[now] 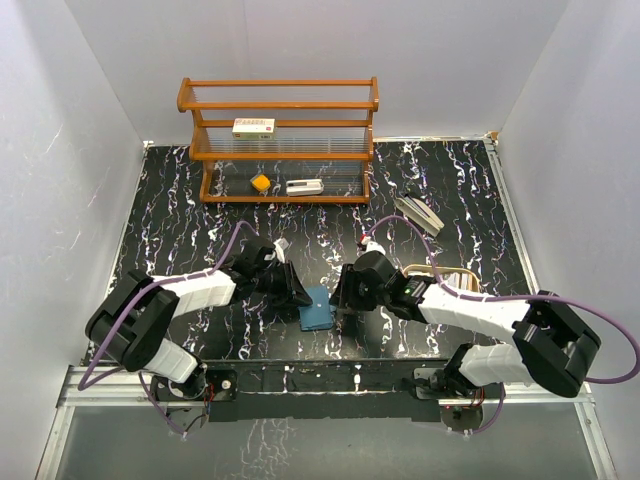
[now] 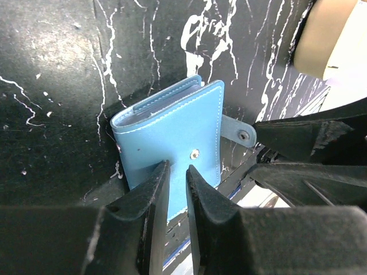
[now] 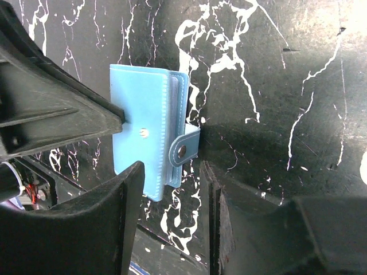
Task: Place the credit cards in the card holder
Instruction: Close the card holder at the center of the board.
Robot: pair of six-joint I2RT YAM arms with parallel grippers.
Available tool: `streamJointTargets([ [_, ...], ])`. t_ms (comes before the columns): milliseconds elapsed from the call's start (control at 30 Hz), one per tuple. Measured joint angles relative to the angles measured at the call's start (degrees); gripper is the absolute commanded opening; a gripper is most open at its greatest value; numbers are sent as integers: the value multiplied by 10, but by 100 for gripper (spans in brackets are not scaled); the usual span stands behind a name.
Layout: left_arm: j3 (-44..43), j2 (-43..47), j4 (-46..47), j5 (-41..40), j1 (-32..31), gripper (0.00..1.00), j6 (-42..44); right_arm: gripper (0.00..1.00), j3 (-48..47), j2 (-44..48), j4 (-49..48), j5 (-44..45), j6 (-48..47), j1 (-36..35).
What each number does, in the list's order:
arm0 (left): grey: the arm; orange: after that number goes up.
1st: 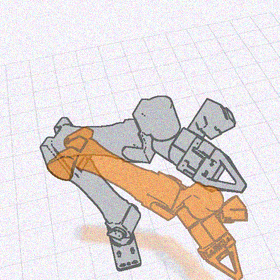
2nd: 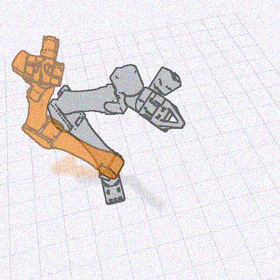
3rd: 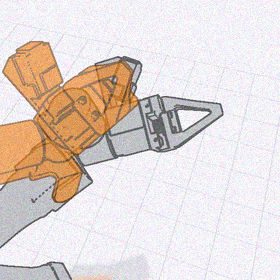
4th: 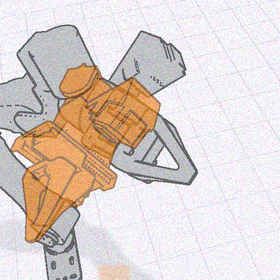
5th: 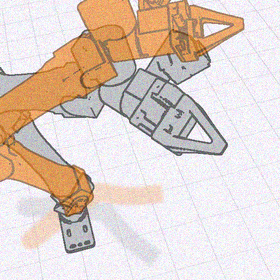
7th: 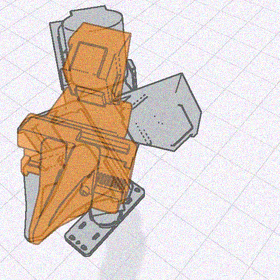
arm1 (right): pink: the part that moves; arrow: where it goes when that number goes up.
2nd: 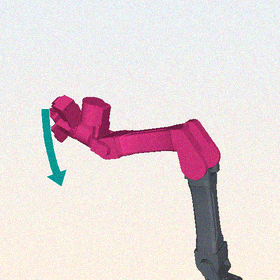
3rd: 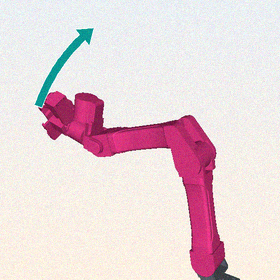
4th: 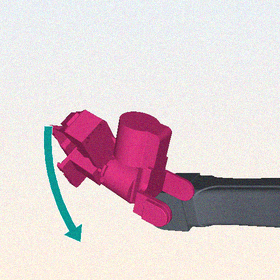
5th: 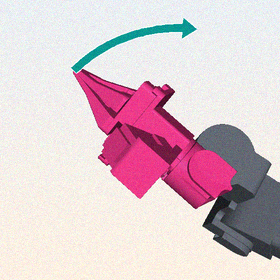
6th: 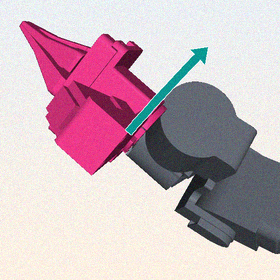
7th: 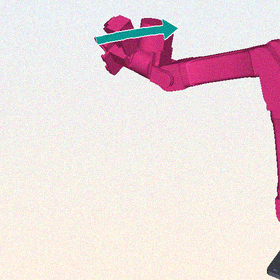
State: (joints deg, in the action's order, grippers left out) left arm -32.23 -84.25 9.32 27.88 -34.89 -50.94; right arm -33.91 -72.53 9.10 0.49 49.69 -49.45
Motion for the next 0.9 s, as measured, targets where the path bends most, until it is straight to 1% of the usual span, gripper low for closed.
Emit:
streamJointTargets([
  [133,0,-13,1,2,0,18,2,46,0,-7,-8,-5,0,0],
  [367,0,-22,10,7,0,18,5,46,0,-31,-12,-7,-2,0],
  [667,0,-27,18,12,0,18,6,46,0,-60,-66,-36,-18,0],
  [900,0,-27,18,12,0,18,5,45,-2,-67,-81,-56,-23,0],
])
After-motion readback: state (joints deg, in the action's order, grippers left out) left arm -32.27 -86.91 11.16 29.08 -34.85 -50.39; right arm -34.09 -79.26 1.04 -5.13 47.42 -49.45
